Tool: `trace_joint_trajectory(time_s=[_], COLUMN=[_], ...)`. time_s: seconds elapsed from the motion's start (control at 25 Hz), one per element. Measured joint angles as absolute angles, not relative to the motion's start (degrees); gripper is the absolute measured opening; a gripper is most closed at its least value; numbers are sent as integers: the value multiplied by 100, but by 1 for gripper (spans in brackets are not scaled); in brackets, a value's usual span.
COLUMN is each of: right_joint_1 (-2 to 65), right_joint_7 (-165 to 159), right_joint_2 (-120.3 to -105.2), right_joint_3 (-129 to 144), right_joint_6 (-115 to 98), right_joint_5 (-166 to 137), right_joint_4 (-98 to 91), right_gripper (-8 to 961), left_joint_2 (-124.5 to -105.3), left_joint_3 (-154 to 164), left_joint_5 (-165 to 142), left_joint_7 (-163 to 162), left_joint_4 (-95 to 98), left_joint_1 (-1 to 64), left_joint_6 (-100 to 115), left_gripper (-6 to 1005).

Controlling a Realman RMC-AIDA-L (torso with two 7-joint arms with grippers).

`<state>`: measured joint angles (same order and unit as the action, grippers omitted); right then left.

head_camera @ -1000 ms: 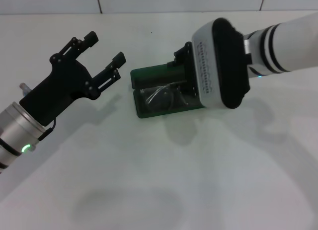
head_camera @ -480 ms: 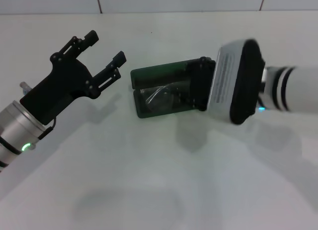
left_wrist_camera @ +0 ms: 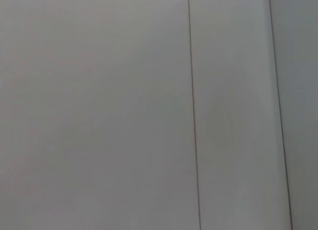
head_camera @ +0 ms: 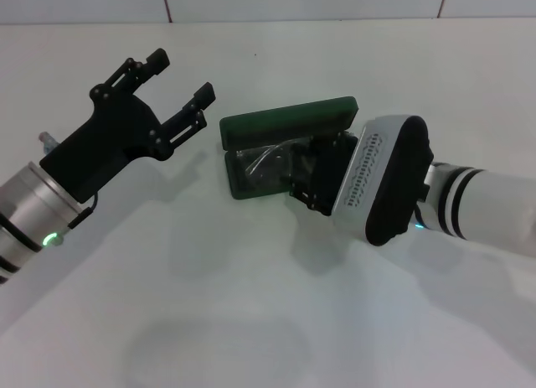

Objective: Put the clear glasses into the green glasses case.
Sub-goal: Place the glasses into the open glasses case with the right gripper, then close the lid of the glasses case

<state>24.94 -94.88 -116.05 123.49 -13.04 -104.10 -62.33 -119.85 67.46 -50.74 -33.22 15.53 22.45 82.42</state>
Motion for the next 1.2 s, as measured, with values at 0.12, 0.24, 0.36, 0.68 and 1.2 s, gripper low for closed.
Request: trace_joint_trajectory(time_s=[0.12, 0.24, 0.36, 0.68, 1.2], right_joint_1=[2426, 2247, 2076, 2042, 2380], right_joint_7=[-9482, -9473, -9467, -8357, -3888], right_joint_2=[-11577, -11554, -11568, -11571, -11616], right_joint_3=[12282, 11969, 10932, 7489, 6534], right_joint_6=[-1371, -1873, -3352, -6672, -8133], right_joint_5=[-10384, -10377, -10174, -7869, -5063], right_joint_4=[-6418, -6829, -7318, -6085, -2023], right_gripper=[383, 376, 370, 353, 331], left_joint_2=[-11984, -11979, -11973, -12013, -12077], left_joint_3=[6747, 6720, 6690, 6678, 6681], left_joint_5=[-5074, -5054, -5037, -4769, -3217], left_joint_7=[-3311, -3301, -3296, -3294, -2597], left_joint_4=[1556, 1569, 1589, 1541, 222], left_joint_1=[2246, 2188, 2118, 2103, 2747], left_joint_6=[8235, 8235, 8251, 8236, 8520], left_gripper=[766, 766, 766, 766, 766])
